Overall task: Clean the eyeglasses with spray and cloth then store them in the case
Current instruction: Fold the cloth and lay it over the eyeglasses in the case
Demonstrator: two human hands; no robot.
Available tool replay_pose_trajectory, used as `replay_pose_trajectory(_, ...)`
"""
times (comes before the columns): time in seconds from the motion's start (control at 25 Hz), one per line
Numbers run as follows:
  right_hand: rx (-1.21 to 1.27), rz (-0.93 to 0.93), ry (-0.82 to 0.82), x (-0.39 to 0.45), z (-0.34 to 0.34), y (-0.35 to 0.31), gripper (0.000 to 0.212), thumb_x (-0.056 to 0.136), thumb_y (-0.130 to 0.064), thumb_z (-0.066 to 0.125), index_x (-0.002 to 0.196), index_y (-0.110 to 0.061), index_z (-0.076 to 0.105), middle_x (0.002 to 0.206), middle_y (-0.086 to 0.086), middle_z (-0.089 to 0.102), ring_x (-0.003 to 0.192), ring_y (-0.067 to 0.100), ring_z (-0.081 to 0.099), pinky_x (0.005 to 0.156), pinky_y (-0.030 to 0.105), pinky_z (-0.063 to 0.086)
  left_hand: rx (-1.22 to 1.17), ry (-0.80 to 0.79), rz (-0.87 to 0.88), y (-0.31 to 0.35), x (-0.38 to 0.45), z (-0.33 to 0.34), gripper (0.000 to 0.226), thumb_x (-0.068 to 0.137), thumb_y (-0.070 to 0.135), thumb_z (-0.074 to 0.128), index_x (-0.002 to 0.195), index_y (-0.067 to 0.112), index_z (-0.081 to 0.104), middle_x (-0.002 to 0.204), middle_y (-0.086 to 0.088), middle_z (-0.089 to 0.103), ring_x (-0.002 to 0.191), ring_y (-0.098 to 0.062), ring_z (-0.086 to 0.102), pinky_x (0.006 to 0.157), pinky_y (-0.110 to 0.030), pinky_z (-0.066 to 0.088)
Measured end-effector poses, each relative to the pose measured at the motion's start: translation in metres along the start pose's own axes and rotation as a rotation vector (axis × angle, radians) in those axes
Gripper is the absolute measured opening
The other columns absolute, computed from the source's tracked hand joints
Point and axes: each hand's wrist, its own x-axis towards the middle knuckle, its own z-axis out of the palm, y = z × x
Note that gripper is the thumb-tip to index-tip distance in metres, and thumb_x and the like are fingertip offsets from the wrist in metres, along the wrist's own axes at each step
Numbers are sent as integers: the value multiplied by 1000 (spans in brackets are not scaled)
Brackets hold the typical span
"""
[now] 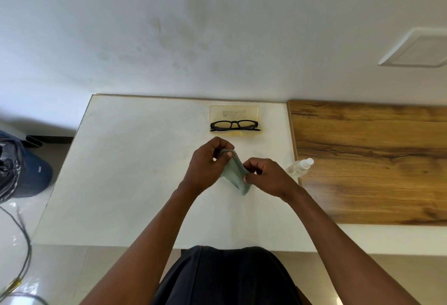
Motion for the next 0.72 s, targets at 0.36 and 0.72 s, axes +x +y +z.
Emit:
replay_pose_trajectory(0.36, 39, 85, 15, -5, -7, 0, 17, 77, -21, 71, 69, -23, 57, 68, -8, 55, 58, 4, 44, 58, 21, 34, -350, 97, -110, 0, -9, -23, 22, 89, 3, 56, 87, 24, 60, 86, 2, 61, 83, -16, 54, 73, -27, 46)
replay_pose_trajectory(0.72, 725, 109, -53, -6, -9, -9, 15, 79, -19, 63, 66, -22, 57, 64, -10, 63, 60, 6, 57, 63, 23, 39, -481, 106, -176, -9, -10, -30, 18, 90, 3, 55, 93, 19, 60, 85, 0, 62, 78, -15, 55, 66, -26, 44)
